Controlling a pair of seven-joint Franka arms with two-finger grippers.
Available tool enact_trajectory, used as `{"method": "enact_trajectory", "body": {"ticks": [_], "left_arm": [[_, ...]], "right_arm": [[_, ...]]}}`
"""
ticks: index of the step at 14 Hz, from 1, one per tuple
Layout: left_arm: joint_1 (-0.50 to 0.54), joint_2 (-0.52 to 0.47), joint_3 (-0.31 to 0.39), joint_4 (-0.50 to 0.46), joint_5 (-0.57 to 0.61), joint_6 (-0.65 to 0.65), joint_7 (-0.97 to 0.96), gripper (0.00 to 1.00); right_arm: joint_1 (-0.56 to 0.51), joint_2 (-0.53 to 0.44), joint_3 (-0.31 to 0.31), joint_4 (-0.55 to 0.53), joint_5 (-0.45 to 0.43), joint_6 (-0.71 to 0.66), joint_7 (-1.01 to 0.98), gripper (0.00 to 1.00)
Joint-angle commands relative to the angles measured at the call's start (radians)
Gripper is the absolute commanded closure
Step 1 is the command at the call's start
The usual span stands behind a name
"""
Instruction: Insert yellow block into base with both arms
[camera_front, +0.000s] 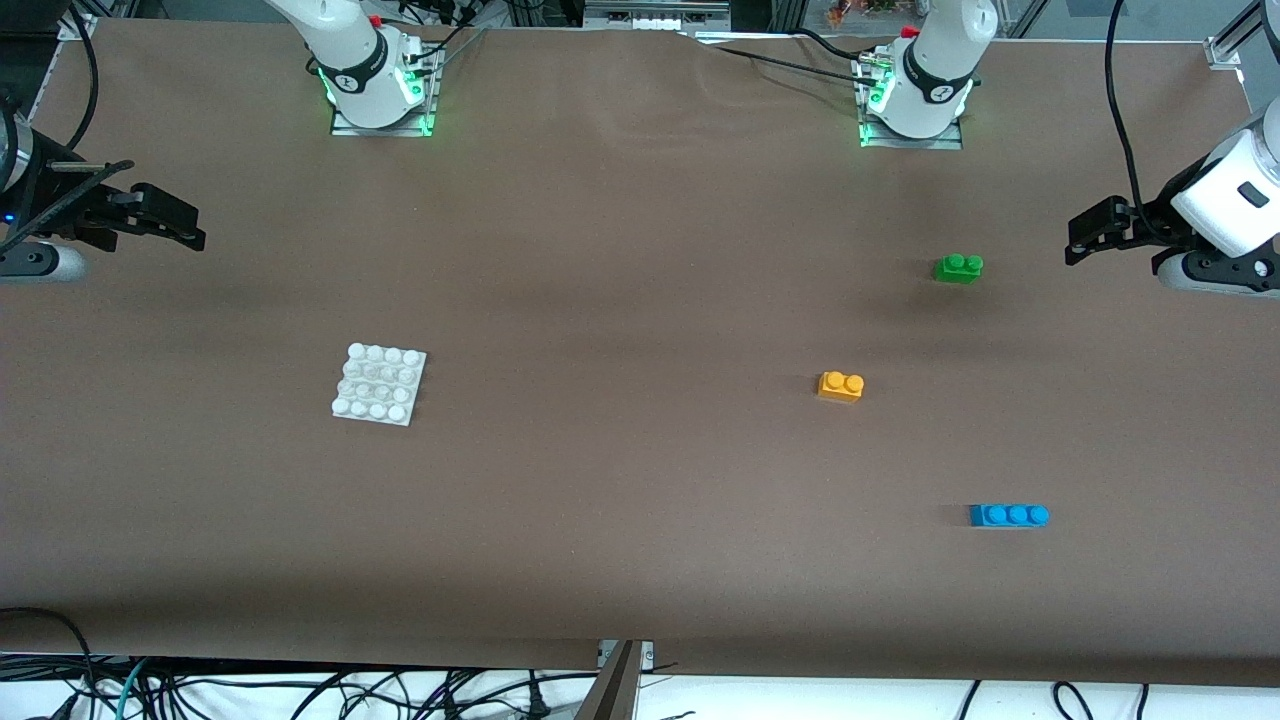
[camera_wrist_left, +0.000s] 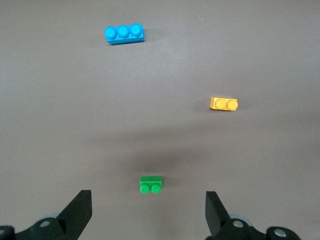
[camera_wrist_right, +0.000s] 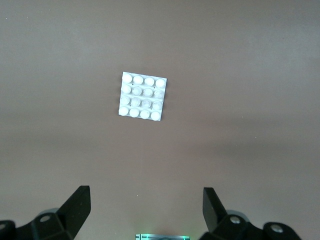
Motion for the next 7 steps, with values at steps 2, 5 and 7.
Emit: {"method": "enact_trajectory", "body": {"ticks": [2,5,7], "left_arm": [[0.014,-0.042,-0.016,-0.047,0.004,0.025,0.024,0.0],[0.014,-0.052,-0.016,-0.061,0.004,0.042,0.024,0.0],[0.014,-0.065,-0.014,-0.081,0.004,0.049,0.024,0.0]], "right_arm": [[-0.001,-0.013,-0.002,0.004,0.016,-0.011,-0.008,0.01],[-0.001,-0.013,-0.002,0.004,0.016,-0.009,-0.007,0.01],[-0.001,-0.013,-0.002,0.004,0.016,-0.008,-0.008,0.01]]}}
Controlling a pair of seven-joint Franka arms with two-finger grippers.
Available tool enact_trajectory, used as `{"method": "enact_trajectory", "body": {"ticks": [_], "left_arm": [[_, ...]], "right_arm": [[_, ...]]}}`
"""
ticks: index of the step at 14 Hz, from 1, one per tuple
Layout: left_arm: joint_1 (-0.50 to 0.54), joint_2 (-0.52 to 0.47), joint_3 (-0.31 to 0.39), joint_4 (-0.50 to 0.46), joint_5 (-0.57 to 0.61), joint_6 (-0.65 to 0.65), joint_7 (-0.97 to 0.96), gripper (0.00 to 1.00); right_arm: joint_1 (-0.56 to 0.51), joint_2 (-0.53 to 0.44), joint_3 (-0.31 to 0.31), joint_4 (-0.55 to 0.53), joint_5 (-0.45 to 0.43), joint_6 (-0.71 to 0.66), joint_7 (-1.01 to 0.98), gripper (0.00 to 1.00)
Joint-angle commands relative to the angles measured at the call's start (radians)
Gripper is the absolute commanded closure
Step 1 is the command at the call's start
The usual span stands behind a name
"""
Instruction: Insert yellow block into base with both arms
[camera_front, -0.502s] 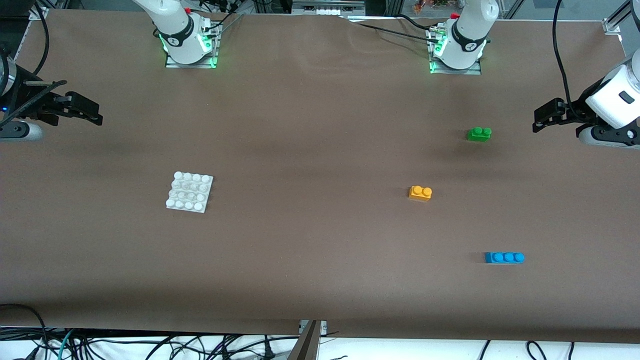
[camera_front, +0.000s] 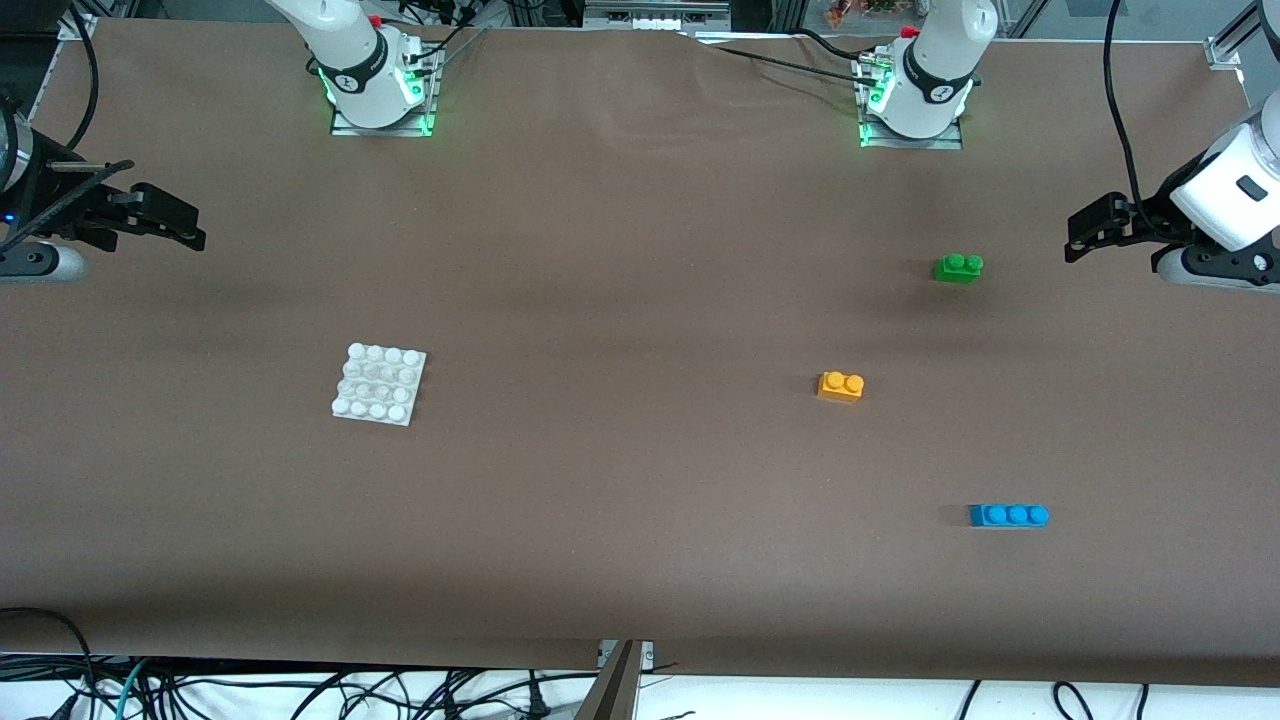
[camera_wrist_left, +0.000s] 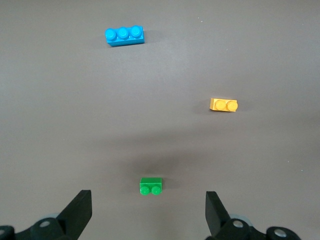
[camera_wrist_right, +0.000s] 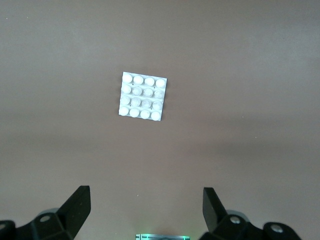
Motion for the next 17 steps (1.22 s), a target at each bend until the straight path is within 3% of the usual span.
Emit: {"method": "enact_trajectory", "body": {"ticks": [1,17], "left_arm": [[0.013,-0.042,-0.012,-0.051,0.004,0.025,0.024,0.0],[0.01,-0.02,-0.011,-0.026,0.004,-0.006,0.021,0.0]], "right_arm": [[-0.001,-0.013,-0.002,0.006,0.016,-0.006,-0.008,0.01],[0.001,0.0,0.001,0.0,0.026,0.024,0.001,0.01]]}}
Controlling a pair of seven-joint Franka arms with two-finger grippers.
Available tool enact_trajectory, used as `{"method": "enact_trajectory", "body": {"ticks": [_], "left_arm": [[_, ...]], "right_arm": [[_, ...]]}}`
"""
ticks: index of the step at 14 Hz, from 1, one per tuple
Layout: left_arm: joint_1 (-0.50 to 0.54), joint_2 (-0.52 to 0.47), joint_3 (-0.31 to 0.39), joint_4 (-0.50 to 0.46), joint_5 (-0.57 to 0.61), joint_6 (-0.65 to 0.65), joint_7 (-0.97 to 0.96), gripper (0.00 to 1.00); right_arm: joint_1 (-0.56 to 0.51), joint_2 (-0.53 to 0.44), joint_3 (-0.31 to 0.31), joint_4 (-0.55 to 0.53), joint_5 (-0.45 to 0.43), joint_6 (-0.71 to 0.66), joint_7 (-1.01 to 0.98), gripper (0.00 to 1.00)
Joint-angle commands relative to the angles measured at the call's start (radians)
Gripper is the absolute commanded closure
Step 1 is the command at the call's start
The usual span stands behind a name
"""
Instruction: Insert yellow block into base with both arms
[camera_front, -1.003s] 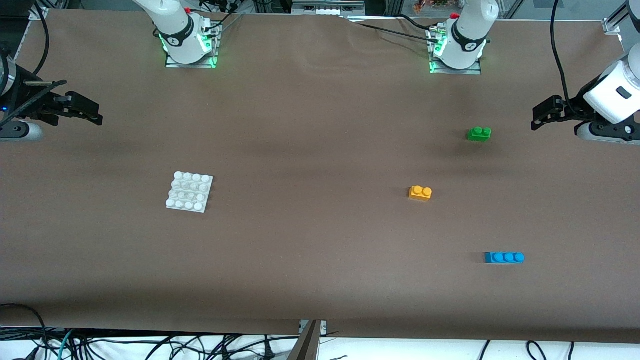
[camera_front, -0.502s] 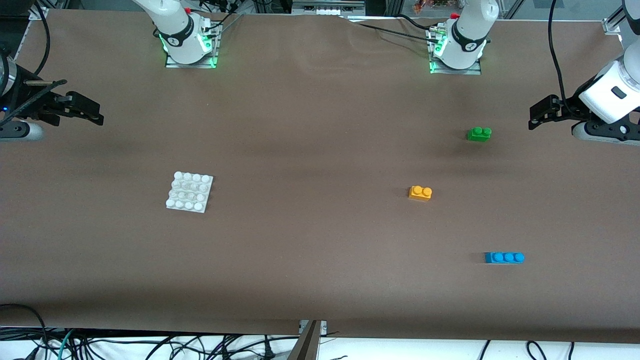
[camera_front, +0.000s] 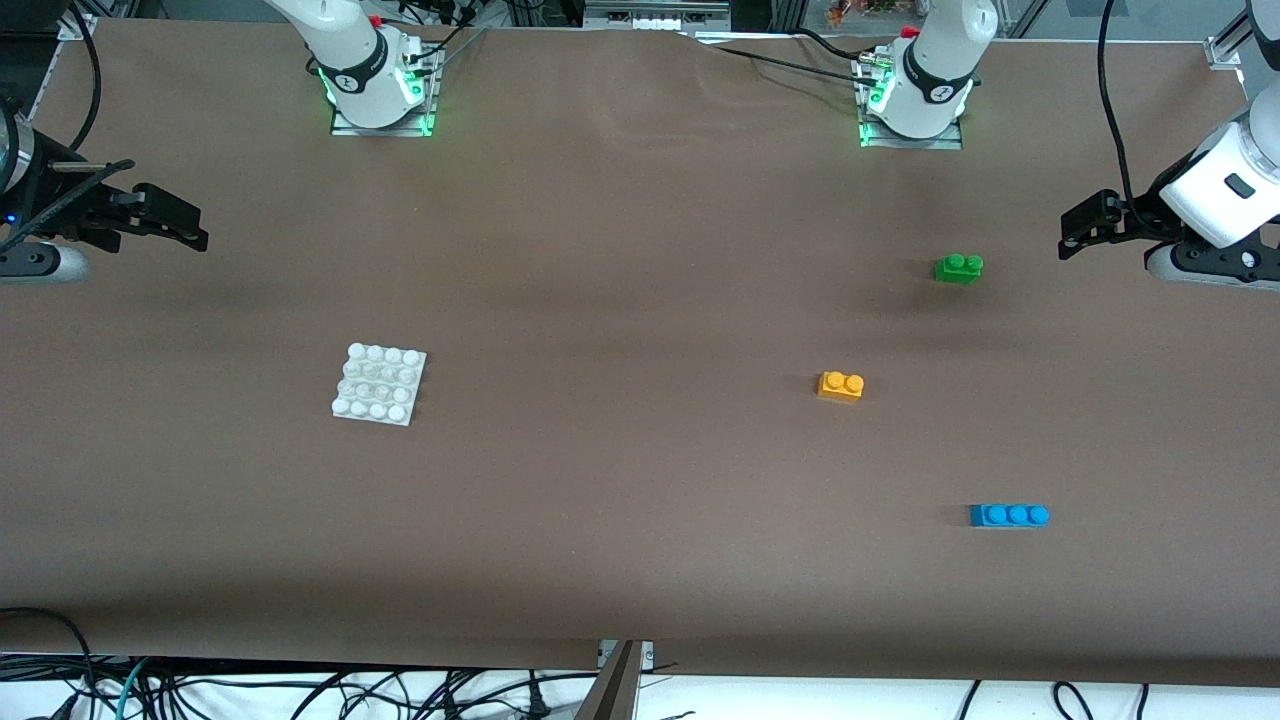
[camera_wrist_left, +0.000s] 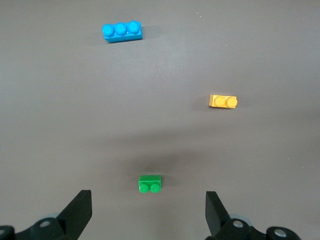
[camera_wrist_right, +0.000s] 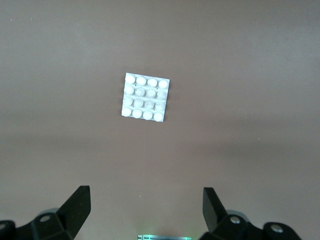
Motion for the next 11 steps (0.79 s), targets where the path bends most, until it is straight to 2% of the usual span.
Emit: {"method": "enact_trajectory", "body": {"ticks": [1,11], "left_arm": [[0.007,-0.011,-0.003,-0.007,0.004,-0.006,0.02,0.0],[0.009,-0.011,-0.003,-0.008,0.004,-0.009,0.02,0.0]], "right_arm": [[0.0,0.001,-0.001,0.001,0.016,0.024,0.001,0.01],[0.0,0.001,-0.002,0.001,0.014,0.035,0.01,0.01]]}}
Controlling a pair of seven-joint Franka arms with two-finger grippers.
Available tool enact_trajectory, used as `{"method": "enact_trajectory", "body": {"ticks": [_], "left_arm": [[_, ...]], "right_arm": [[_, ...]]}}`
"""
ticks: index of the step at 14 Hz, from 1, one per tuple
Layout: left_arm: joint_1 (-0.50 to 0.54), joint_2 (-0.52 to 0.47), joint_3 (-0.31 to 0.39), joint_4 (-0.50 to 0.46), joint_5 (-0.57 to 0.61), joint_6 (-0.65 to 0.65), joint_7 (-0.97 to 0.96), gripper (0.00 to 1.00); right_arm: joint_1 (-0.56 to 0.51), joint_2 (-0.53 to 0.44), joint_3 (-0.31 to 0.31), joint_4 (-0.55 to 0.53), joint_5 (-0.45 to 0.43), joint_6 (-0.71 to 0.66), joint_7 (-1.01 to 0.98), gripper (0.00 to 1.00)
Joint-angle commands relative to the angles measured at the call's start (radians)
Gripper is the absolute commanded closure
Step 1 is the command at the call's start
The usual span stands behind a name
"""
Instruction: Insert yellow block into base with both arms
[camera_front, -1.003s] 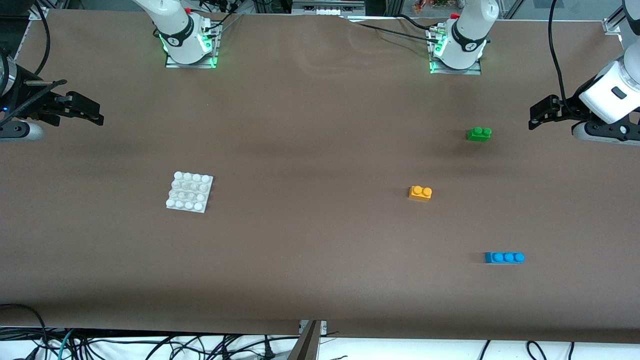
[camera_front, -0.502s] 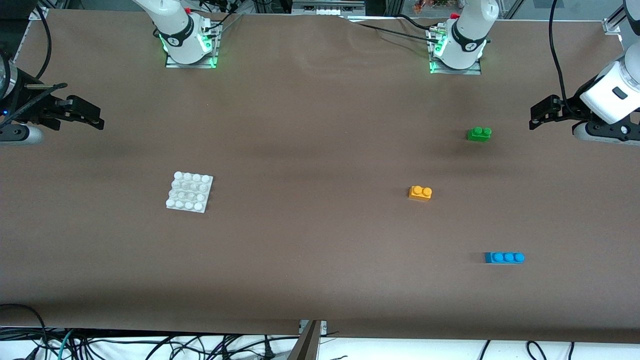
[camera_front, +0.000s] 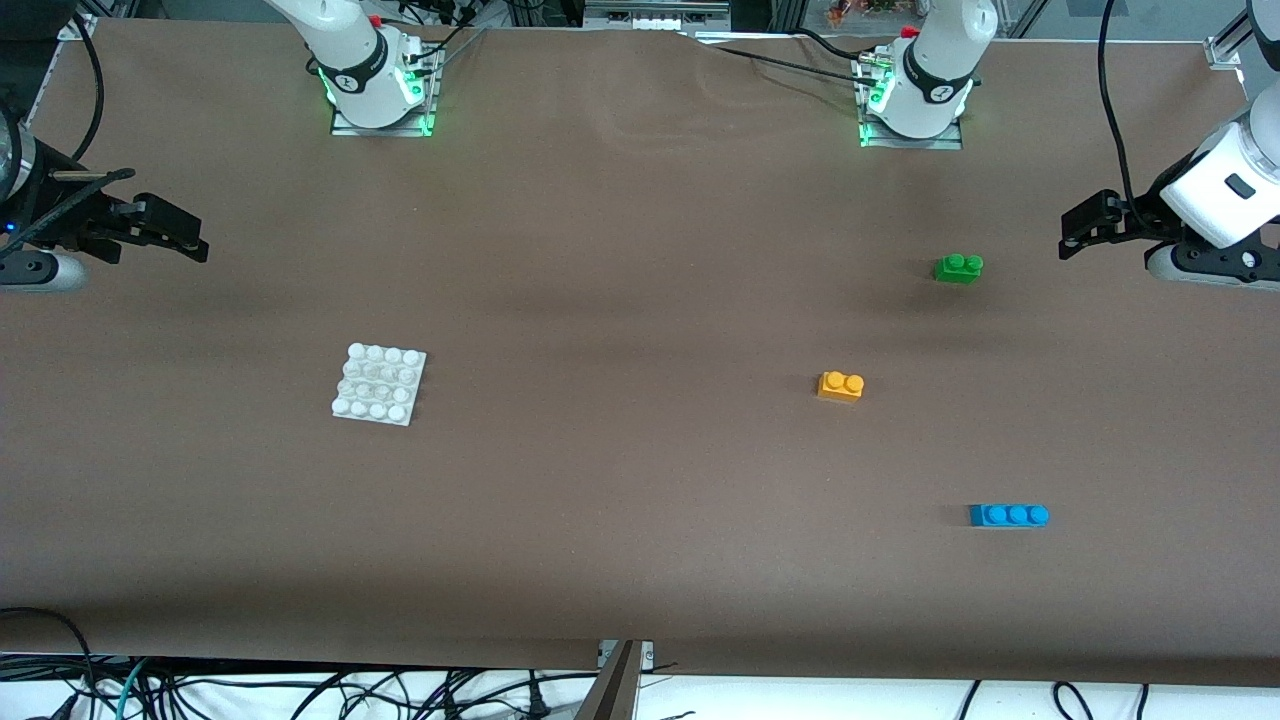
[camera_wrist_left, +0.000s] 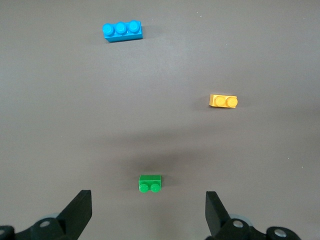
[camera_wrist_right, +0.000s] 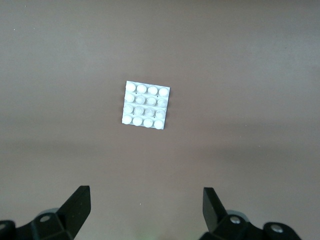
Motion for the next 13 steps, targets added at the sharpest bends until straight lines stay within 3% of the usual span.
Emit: {"method": "enact_trajectory", "body": {"ticks": [1,13], "left_arm": [[0.008,-0.011,-0.003,-0.008,0.004,-0.008,0.02,0.0],[0.009,-0.011,0.0,-0.008,0.004,-0.016,0.02,0.0]], "right_arm": [[0.0,-0.006,-0.002,0.001,0.013,0.005,0.009,0.01],[0.0,-0.02,-0.001,-0.052,-0.003,0.057,0.01,0.01]]}}
